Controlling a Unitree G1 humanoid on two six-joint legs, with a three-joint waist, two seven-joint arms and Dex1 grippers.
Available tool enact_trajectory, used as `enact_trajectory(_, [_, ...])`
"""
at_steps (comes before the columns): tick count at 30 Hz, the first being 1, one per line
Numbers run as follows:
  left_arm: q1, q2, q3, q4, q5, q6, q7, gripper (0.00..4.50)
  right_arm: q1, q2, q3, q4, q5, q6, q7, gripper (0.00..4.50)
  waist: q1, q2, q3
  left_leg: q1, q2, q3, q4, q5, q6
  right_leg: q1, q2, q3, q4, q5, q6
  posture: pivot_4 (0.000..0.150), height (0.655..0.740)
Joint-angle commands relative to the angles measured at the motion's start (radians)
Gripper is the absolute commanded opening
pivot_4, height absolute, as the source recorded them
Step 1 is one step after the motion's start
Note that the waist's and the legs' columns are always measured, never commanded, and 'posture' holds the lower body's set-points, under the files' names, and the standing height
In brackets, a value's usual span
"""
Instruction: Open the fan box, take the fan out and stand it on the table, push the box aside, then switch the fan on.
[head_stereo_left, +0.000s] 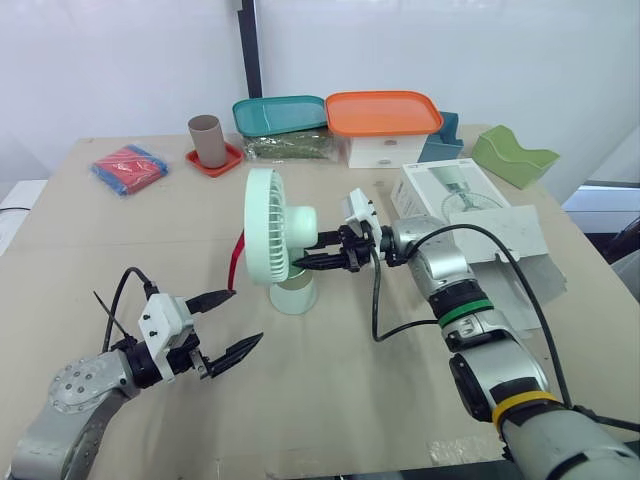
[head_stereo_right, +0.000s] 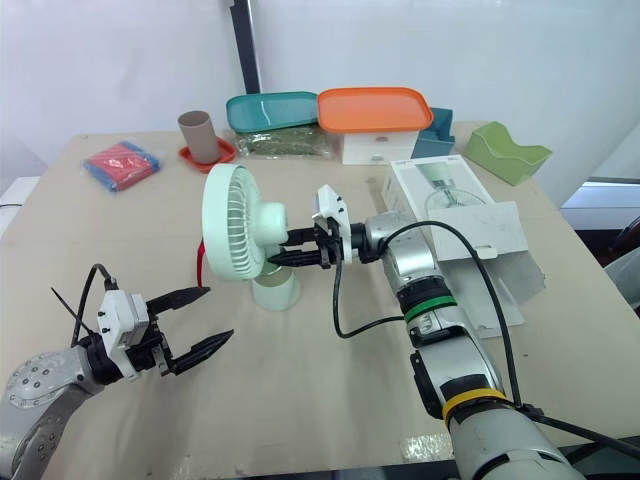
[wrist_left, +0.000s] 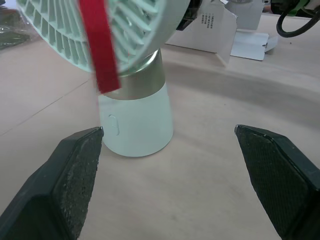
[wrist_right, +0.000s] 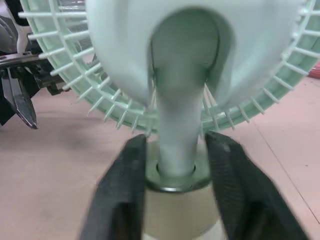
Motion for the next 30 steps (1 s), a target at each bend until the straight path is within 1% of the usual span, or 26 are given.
enact_trajectory(1, [-0.018,-0.01,0.031,-0.05,-0.06,0.034,0.03,4.5,-0.032,-0.004,-0.03,-0.026,0.012,0.008,0.013,3.26,0.0,0.0,0.0,0.0,0.0,0.0,0.0,0.0,0.0,0.0,0.0,0.0,0.0,0.0,0.0,0.15,0.74])
enact_trajectory(2, [-0.024,-0.014,0.037,-0.054,-0.082,0.049,0.041,4.5,-0.03,-0.005,-0.03,-0.03,0.012,0.011,0.014,3.77,0.0,0.0,0.0,0.0,0.0,0.0,0.0,0.0,0.0,0.0,0.0,0.0,0.0,0.0,0.0,0.15,0.74])
enact_trajectory(3, [-0.03,-0.013,0.042,-0.06,-0.093,0.057,0.047,4.5,-0.027,-0.008,-0.029,-0.038,0.014,0.018,0.018,4.13,0.0,0.0,0.0,0.0,0.0,0.0,0.0,0.0,0.0,0.0,0.0,0.0,0.0,0.0,0.0,0.15,0.74])
enact_trajectory(4, [-0.037,-0.011,0.046,-0.064,-0.1,0.062,0.051,4.5,-0.025,-0.01,-0.03,-0.044,0.014,0.021,0.019,4.34,0.0,0.0,0.0,0.0,0.0,0.0,0.0,0.0,0.0,0.0,0.0,0.0,0.0,0.0,0.0,0.15,0.74])
enact_trajectory(7, [-0.069,-0.003,0.045,-0.077,-0.089,0.063,0.058,4.5,-0.023,-0.014,-0.036,-0.044,0.009,0.009,0.01,4.34,0.0,0.0,0.0,0.0,0.0,0.0,0.0,0.0,0.0,0.0,0.0,0.0,0.0,0.0,0.0,0.15,0.74])
enact_trajectory(9, [-0.099,-0.013,0.044,-0.097,-0.118,0.087,0.085,4.5,-0.021,-0.02,-0.038,-0.047,0.009,0.009,0.01,4.34,0.0,0.0,0.0,0.0,0.0,0.0,0.0,0.0,0.0,0.0,0.0,0.0,0.0,0.0,0.0,0.15,0.74])
enact_trajectory(12, [-0.109,-0.003,0.039,-0.118,-0.126,0.104,0.087,4.5,-0.014,-0.035,-0.043,-0.064,0.013,0.016,0.013,4.34,0.0,0.0,0.0,0.0,0.0,0.0,0.0,0.0,0.0,0.0,0.0,0.0,0.0,0.0,0.0,0.15,0.74])
enact_trajectory(17, [-0.122,-0.008,0.05,-0.139,-0.144,0.129,0.115,4.5,0.006,-0.079,-0.076,-0.138,0.036,0.036,-0.007,4.34,0.0,0.0,0.0,0.0,0.0,0.0,0.0,0.0,0.0,0.0,0.0,0.0,0.0,0.0,0.0,0.15,0.74])
enact_trajectory(20, [-0.098,-0.017,0.06,-0.151,-0.159,0.146,0.136,4.5,0.065,-0.12,-0.102,-0.265,0.064,0.081,-0.018,4.34,0.0,0.0,0.0,0.0,0.0,0.0,0.0,0.0,0.0,0.0,0.0,0.0,0.0,0.0,0.0,0.15,0.74])
enact_trajectory(24, [-0.054,-0.04,0.072,-0.153,-0.128,0.141,0.185,4.5,0.227,-0.181,-0.137,-0.514,0.115,0.161,-0.06,4.34,0.002,0.0,0.0,0.0,0.0,0.0,0.0,0.0,0.0,0.0,0.0,0.0,0.0,0.0,0.0,0.15,0.74])
enact_trajectory(27, [-0.031,-0.047,0.075,-0.154,-0.105,0.14,0.213,4.5,0.333,-0.212,-0.159,-0.666,0.142,0.224,-0.12,4.34,0.003,0.0,0.0,-0.001,0.0,-0.001,0.0,-0.001,-0.001,0.0,0.0,0.0,0.0,-0.001,0.001,0.15,0.74])
enact_trajectory(30, [-0.004,-0.06,0.075,-0.15,-0.079,0.146,0.25,4.5,0.442,-0.212,-0.176,-0.795,0.143,0.243,-0.196,4.34,0.002,0.0,0.0,0.0,0.0,-0.001,0.001,-0.001,-0.001,0.001,0.0,0.0,0.0,-0.001,0.001,0.15,0.74])
